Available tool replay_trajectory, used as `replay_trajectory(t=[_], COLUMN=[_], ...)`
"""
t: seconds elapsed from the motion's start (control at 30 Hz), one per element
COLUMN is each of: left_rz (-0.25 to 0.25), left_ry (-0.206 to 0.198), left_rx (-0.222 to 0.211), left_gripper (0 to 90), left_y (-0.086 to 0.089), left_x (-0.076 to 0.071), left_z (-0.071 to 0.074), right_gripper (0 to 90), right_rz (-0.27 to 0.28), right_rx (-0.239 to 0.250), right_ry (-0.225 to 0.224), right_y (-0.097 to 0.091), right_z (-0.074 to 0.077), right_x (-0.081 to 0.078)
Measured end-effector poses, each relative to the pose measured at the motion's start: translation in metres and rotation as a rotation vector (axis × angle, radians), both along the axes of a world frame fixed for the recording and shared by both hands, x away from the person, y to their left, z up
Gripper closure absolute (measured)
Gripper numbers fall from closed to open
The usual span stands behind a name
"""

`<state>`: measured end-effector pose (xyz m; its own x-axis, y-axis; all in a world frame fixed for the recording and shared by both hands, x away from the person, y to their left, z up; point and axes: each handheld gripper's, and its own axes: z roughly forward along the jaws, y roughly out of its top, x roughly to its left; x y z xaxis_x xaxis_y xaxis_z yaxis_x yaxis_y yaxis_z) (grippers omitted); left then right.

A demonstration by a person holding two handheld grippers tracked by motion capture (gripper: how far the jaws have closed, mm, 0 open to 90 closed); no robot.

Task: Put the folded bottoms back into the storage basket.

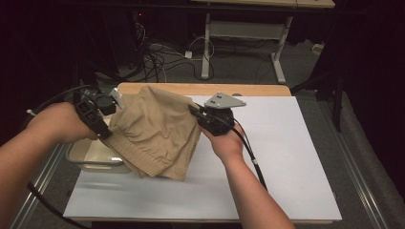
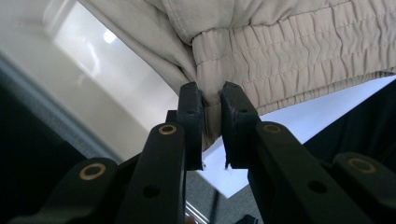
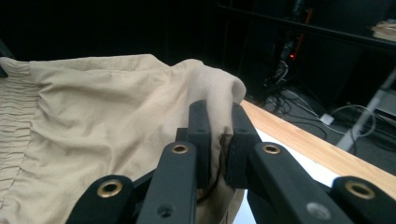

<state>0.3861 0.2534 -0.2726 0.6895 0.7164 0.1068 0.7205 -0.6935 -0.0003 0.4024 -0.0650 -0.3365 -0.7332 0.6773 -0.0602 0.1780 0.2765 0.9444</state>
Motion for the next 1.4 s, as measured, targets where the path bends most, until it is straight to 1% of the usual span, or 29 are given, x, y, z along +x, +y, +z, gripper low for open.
replay_trajectory(t=[0.23,0.3,0.4,0.53,0.6,0.67,0.77,0.83,0.93,1.07,1.17,1.27,1.33,1.37,1.4], left_rz=[0.066,0.079,0.104,0.135,0.148,0.162,0.184,0.196,0.222,0.245,0.263,0.270,0.272,0.269,0.269], left_ry=[0.006,0.009,0.009,0.009,0.004,-0.003,-0.017,-0.029,-0.041,-0.042,-0.036,-0.020,-0.014,-0.009,-0.006], left_rx=[-0.004,-0.008,-0.012,-0.013,-0.010,-0.018,-0.019,-0.019,-0.032,-0.037,-0.042,-0.042,-0.047,-0.048,-0.051], left_gripper=[77.9,77.9,77.9,77.9,77.9,77.9,77.9,77.9,77.9,77.9,77.9,77.9,77.8,77.8,77.8], left_y=[0.036,0.044,0.057,0.072,0.080,0.088,0.099,0.106,0.117,0.128,0.135,0.139,0.140,0.140,0.139], left_x=[-0.002,-0.002,-0.003,-0.005,-0.006,-0.007,-0.009,-0.010,-0.012,-0.013,-0.012,-0.009,-0.006,-0.005,-0.004], left_z=[-0.011,-0.014,-0.017,-0.022,-0.024,-0.024,-0.025,-0.024,-0.023,-0.027,-0.036,-0.048,-0.054,-0.056,-0.058], right_gripper=[84.1,84.1,84.1,84.0,84.1,84.1,84.1,84.2,84.1,84.1,84.1,84.1,84.1,84.1,84.1], right_rz=[0.045,0.054,0.062,0.070,0.080,0.086,0.096,0.106,0.116,0.131,0.136,0.134,0.123,0.113,0.110], right_rx=[-0.008,-0.010,-0.016,-0.012,-0.017,-0.023,-0.030,-0.031,-0.033,-0.034,-0.048,-0.065,-0.098,-0.103,-0.109], right_ry=[0.020,0.018,0.014,0.030,0.031,0.034,0.038,0.037,0.030,0.032,0.036,0.074,0.085,0.091,0.089], right_y=[0.039,0.049,0.062,0.078,0.084,0.092,0.105,0.112,0.124,0.142,0.154,0.164,0.169,0.170,0.170], right_z=[-0.008,-0.009,-0.012,-0.015,-0.016,-0.017,-0.018,-0.016,-0.013,-0.011,-0.013,-0.020,-0.027,-0.031,-0.034], right_x=[0.019,0.023,0.030,0.043,0.049,0.055,0.064,0.068,0.073,0.083,0.089,0.099,0.105,0.109,0.112])
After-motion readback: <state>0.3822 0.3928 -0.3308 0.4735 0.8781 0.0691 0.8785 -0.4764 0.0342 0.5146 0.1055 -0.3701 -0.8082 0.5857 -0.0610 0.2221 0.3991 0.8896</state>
